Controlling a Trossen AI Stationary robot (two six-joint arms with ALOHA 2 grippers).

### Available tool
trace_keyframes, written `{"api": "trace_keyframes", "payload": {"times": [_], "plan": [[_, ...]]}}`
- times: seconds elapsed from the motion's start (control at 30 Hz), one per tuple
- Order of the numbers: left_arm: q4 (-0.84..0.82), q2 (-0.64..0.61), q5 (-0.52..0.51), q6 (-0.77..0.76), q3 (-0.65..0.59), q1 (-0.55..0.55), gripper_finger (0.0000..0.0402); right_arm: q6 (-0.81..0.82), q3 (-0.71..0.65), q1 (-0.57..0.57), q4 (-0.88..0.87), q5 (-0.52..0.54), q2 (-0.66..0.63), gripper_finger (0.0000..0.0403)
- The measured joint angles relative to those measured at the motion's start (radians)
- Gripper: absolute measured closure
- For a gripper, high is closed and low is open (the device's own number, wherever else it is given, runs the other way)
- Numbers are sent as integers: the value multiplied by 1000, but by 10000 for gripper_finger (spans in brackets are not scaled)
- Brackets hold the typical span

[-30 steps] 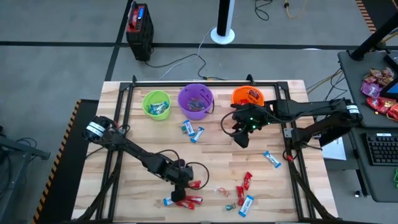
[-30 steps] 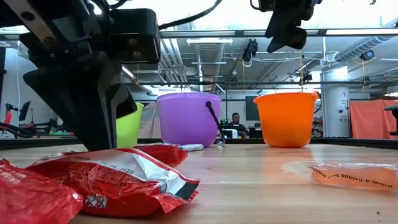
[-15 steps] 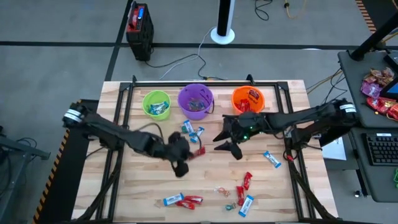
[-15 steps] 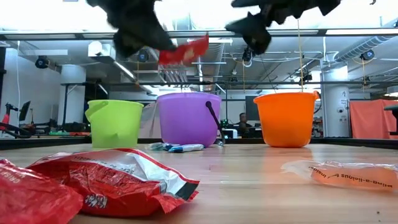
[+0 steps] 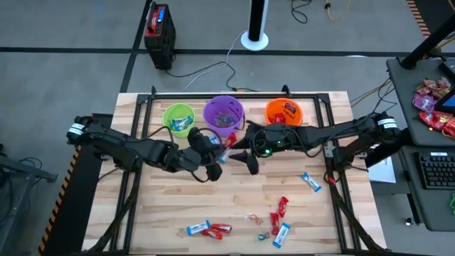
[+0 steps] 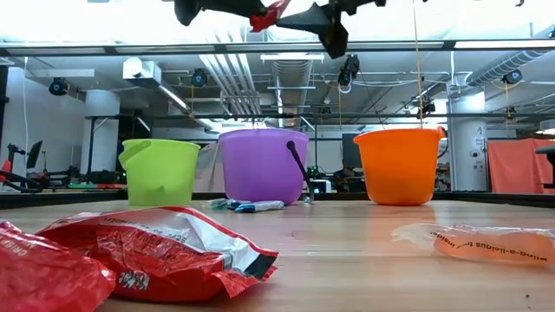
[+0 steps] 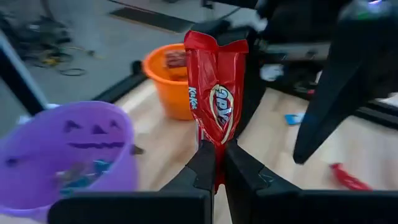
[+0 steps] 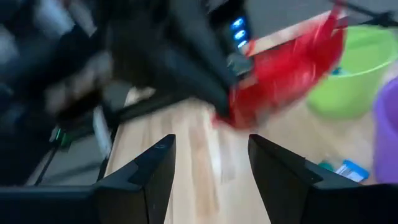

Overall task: Sort candy by brand, put in halloween buckets
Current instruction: Put the red chocolate into the orange bucket

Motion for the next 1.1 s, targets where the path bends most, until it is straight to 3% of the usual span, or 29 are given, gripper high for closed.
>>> {"api": "trace_keyframes", "payload": {"times": [0.1, 0.23, 0.67, 0.8, 0.97, 1.1], "plan": [[-72, 29, -59, -5, 42, -1, 401, 64, 46, -2, -44, 104, 8, 209], [-164, 65, -102, -48, 88, -2, 401, 112, 85, -15, -54, 162, 2, 209], [-161, 126, -156, -30, 180, -2, 401, 233, 99, -56, -54, 168, 15, 216], [-163, 125, -165, -26, 181, -1, 401, 226, 99, -56, -47, 170, 16, 259], [-165, 124, -164, -38, 181, 0, 387, 178, 99, -58, -42, 164, 15, 365], [-197, 123, -159, -106, 181, 6, 355, 175, 99, -73, -55, 164, 13, 372]]}}
